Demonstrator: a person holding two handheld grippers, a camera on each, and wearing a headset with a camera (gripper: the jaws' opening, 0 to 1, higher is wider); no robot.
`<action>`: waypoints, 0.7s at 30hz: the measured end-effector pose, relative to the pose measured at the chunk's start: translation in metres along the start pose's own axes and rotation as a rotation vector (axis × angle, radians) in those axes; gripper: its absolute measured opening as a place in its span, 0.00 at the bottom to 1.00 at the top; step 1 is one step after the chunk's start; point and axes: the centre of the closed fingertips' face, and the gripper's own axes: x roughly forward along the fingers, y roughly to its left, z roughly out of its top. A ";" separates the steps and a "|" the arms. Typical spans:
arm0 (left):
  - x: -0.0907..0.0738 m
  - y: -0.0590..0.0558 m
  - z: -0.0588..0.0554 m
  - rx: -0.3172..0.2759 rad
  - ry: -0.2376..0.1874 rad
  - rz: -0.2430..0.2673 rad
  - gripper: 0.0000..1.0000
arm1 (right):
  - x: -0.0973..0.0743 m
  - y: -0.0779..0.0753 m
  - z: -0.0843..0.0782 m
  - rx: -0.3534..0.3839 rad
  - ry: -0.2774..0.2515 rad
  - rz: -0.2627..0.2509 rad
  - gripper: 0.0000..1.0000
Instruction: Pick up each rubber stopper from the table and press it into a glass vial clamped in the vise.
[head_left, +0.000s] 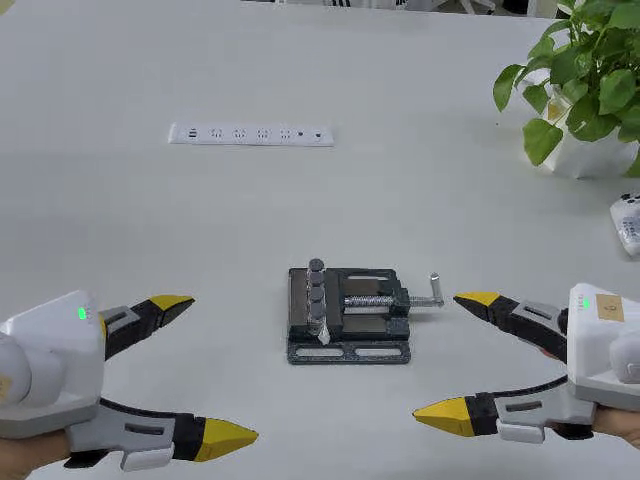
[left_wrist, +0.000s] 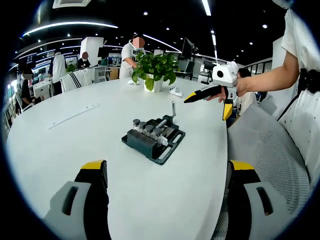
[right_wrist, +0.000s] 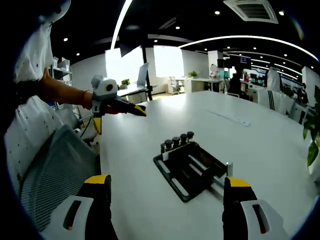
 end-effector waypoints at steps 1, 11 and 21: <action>0.000 0.000 0.000 0.004 -0.003 0.000 0.99 | 0.000 -0.001 0.001 0.000 0.002 -0.003 0.92; -0.002 -0.001 -0.001 0.006 0.001 -0.001 0.99 | -0.004 0.002 0.006 -0.005 0.000 -0.008 0.92; 0.000 -0.001 -0.003 0.006 0.007 -0.012 0.99 | -0.004 0.003 0.006 0.000 -0.002 -0.004 0.92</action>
